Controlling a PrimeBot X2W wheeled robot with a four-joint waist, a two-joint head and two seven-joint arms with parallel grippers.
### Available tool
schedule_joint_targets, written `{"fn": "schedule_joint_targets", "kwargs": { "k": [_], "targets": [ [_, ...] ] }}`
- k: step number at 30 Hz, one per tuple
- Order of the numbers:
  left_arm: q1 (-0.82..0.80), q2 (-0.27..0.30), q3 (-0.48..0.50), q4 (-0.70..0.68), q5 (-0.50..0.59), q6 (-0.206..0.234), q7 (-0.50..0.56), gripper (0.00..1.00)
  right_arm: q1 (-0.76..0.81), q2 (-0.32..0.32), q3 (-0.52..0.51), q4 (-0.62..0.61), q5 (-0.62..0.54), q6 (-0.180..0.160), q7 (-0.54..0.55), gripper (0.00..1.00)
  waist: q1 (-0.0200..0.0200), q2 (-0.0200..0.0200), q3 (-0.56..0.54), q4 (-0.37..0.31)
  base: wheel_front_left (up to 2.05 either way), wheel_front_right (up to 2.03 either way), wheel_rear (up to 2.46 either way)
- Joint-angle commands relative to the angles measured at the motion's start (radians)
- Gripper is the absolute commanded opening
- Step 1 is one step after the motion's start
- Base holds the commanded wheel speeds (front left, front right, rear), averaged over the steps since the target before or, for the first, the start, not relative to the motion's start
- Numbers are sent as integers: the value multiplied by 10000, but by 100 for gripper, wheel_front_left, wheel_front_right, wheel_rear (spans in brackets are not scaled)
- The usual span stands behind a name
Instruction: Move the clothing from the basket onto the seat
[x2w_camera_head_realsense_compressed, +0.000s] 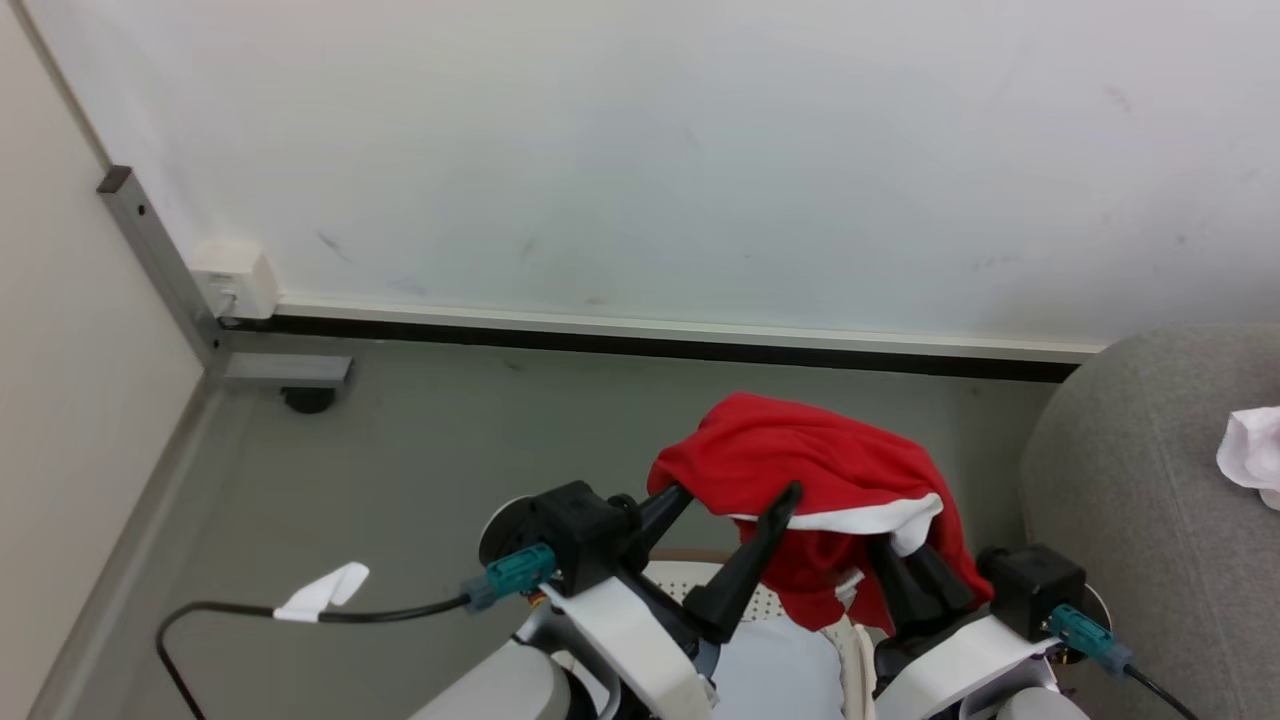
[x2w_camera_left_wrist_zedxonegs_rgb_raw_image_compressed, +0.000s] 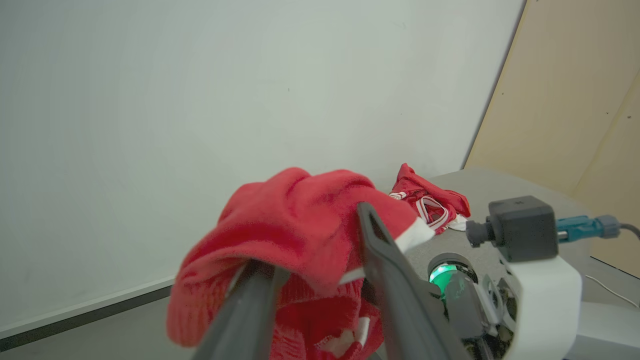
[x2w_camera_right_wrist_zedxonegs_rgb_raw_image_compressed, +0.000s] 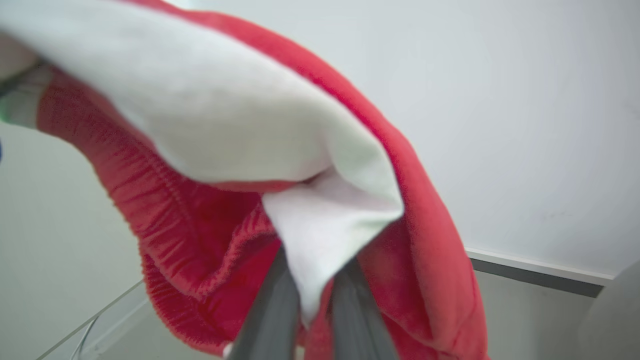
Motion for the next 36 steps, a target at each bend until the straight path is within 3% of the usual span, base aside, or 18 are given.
{"fn": "schedule_joint_targets", "kwargs": {
  "k": [1,18,28,36],
  "targets": [
    [143,40,3,-39,-105,18,-73,100,120,-87,-116,-104,-60,-23,-3,0,-1,0,38,-220,0,0,0],
    [129,337,-173,124,347,142,-370,100,373,-790,-2417,-1550,-562,-23,-3,0,-1,0,534,-2940,0,0,0],
    [-33,457,-348,725,718,106,-684,100,684,-1012,-2734,-1887,-685,-23,-3,0,-1,0,854,-4434,0,0,0],
    [-84,263,-342,1323,696,6,-907,100,866,-979,-2881,-2042,-696,-23,-3,0,-1,0,907,-5064,0,0,0]
  ]
}}
